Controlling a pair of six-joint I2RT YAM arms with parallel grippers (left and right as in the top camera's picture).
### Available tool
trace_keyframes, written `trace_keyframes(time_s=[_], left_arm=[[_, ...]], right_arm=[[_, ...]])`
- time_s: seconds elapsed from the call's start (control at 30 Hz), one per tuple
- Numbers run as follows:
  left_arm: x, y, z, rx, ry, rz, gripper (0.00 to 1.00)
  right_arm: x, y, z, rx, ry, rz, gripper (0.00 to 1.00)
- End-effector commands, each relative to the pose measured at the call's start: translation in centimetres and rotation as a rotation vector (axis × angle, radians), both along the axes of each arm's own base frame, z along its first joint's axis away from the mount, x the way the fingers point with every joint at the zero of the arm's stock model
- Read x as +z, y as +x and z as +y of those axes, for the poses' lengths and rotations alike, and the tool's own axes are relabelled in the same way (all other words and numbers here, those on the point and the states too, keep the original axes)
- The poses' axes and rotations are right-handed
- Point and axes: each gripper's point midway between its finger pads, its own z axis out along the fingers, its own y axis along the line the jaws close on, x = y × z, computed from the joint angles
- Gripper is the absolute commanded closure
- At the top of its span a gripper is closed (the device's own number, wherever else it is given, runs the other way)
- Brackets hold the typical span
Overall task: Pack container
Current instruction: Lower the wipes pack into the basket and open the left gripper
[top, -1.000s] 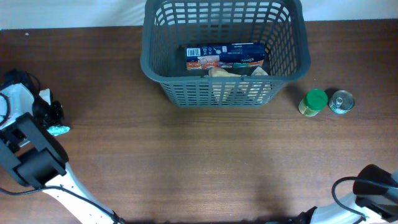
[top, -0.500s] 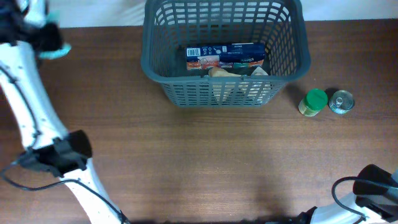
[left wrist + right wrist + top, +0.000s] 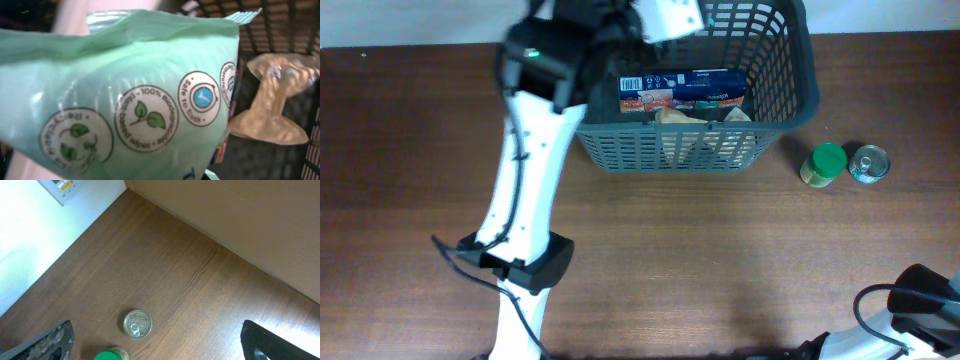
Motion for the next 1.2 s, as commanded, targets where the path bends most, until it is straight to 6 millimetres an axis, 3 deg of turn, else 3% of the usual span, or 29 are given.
trace_keyframes(time_s=[0.0,0.1,0.2,0.3,0.4,0.53,0.6,0.63,0.67,0.7,0.73,0.83,0.93,1.0,1.03,1.17], left_arm=[[-8.7,2.3,-0.8,-0.016,0.156,0.131,0.98],[-15.5,2.7,-1.0,0.031,0.186,0.305,0.98],[-20.8,2.2,-0.7,0.063,0.227,0.441,0.98],[-24.9,1.3,0.3,0.114,0.259,0.562,0.98],[-26.9,0.7,1.4,0.182,0.272,0.635,0.98],[-27.2,1.0,3.0,0.293,0.276,0.656,0.97],[-27.3,0.9,3.8,0.335,0.279,0.671,0.92],[-27.4,0.8,4.1,0.346,0.277,0.681,0.85],[-27.4,0.8,4.4,0.356,0.275,0.689,0.66],[-27.4,0.8,4.6,0.365,0.274,0.694,0.01],[-27.4,0.8,4.7,0.366,0.275,0.696,0.01],[-24.8,1.2,4.4,0.426,0.204,0.669,0.01],[-17.6,3.0,4.1,0.519,0.0,0.549,0.01],[-10.3,3.2,4.7,0.537,-0.149,0.419,0.01],[-7.8,3.0,5.2,0.535,-0.191,0.37,0.01],[-0.4,1.3,7.5,0.536,-0.298,0.225,0.01]], right_arm=[[-0.2,0.0,-0.3,-0.014,-0.001,0.005,0.01],[-0.2,0.0,-0.3,-0.014,-0.001,0.005,0.01],[-0.2,0.0,-0.3,-0.014,-0.001,0.005,0.01],[-0.2,0.0,-0.3,-0.015,-0.002,0.005,0.01],[-0.2,0.0,-0.3,-0.014,-0.001,0.005,0.01],[-0.2,0.0,-0.3,-0.014,-0.001,0.005,0.01],[-0.2,0.0,-0.3,-0.014,-0.001,0.005,0.01],[-0.2,0.0,-0.3,-0.014,-0.001,0.005,0.01],[-0.2,0.0,-0.3,-0.014,-0.001,0.004,0.01],[-0.2,0.0,-0.3,-0.015,-0.001,0.005,0.01],[-0.2,0.0,-0.3,-0.014,-0.001,0.005,0.01],[-0.2,0.0,-0.3,-0.015,-0.002,0.005,0.01],[-0.2,0.0,-0.3,-0.014,-0.001,0.005,0.01],[-0.2,0.0,-0.3,-0.014,-0.001,0.005,0.01],[-0.2,0.0,-0.3,-0.015,-0.001,0.005,0.01],[-0.2,0.0,-0.3,-0.015,-0.002,0.005,0.01]])
